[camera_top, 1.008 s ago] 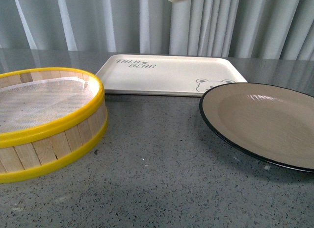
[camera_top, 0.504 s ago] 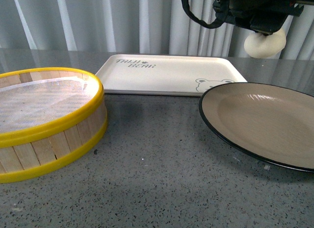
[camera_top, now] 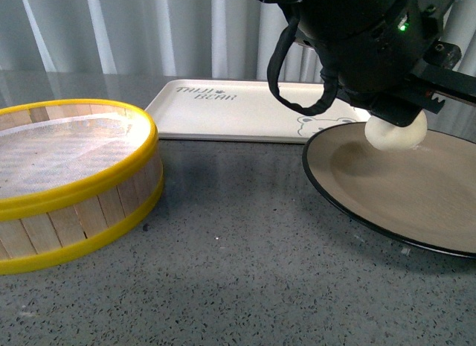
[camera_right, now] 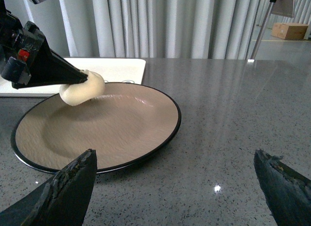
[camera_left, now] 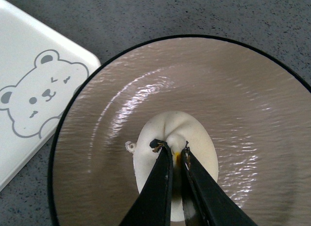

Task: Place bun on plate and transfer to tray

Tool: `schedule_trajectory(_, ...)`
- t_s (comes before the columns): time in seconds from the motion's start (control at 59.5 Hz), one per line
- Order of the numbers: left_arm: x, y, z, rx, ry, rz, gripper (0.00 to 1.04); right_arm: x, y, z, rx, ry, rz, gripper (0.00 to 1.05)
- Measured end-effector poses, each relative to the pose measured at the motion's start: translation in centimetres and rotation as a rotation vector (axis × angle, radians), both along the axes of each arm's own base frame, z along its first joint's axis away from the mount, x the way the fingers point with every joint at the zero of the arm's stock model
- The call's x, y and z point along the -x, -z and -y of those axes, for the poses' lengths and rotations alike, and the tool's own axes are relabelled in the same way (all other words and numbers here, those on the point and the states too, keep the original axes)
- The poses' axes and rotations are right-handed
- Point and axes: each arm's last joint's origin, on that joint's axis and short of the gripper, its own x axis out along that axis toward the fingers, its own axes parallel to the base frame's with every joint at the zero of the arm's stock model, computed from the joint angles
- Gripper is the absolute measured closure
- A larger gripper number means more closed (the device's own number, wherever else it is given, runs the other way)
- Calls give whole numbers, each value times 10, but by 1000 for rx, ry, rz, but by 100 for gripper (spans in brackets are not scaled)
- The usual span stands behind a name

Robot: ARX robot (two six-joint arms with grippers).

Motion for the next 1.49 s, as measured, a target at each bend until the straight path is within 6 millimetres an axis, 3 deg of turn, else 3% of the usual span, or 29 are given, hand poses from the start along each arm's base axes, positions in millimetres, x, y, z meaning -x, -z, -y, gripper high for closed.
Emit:
schedule_trajectory(0.235,14,15,23,-17,56,-10,101,0,0,0,0,0,0,8)
schedule_trajectory(0.554,12,30,38,-40,35,8,101,0,0,0,0,0,0,8)
schedule_trajectory(1.008,-2,25,31,-40,-18,74,101,0,0,0,0,0,0,8)
schedule_trajectory(1.344,5,29,35,-60,15,52,101,0,0,0,0,0,0,8)
schedule_trajectory(1.444,7,32,36,-78,26,46,81,0,0,0,0,0,0,8)
schedule_trajectory(1.495,7,32,36,-81,28,49,76,0,0,0,0,0,0,8)
